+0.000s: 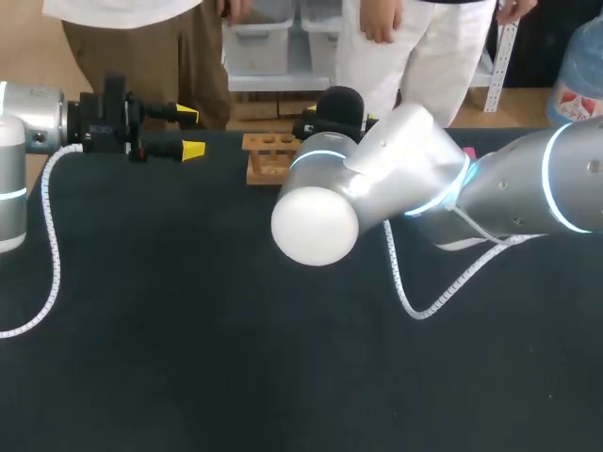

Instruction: Grasp the test tube, adjust it, and insert it.

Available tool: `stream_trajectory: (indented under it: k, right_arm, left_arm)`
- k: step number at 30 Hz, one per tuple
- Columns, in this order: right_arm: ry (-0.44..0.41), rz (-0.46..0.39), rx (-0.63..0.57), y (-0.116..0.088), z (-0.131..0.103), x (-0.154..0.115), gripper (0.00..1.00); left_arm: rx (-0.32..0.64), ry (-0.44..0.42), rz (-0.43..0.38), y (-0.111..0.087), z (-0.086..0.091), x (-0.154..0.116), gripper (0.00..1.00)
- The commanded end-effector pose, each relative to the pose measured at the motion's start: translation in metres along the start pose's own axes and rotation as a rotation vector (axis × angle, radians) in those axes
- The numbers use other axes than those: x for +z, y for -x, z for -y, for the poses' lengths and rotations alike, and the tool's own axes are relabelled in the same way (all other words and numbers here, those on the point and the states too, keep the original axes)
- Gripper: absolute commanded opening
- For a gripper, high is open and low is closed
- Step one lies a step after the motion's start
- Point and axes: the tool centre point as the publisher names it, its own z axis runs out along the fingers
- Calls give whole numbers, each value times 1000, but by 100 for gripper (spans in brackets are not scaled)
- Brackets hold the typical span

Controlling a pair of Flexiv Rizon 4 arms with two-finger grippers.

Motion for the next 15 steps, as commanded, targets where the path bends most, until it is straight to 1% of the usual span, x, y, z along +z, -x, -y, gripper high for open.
stream_trajectory:
  k: [1,3,7,15]
  right_arm:
    - [2,-1,-9,7,6,-8,100]
    - [-8,0,-21,9,8,-10,100]
    - [-62,-6,-11,13,17,-13,100]
    - [-67,-4,-29,17,22,-14,100]
  left_arm:
    - [3,0,3,-1,0,0,100]
    - [3,0,3,-1,0,0,100]
    - [3,0,3,-1,0,0,100]
    - [3,0,3,-1,0,0,100]
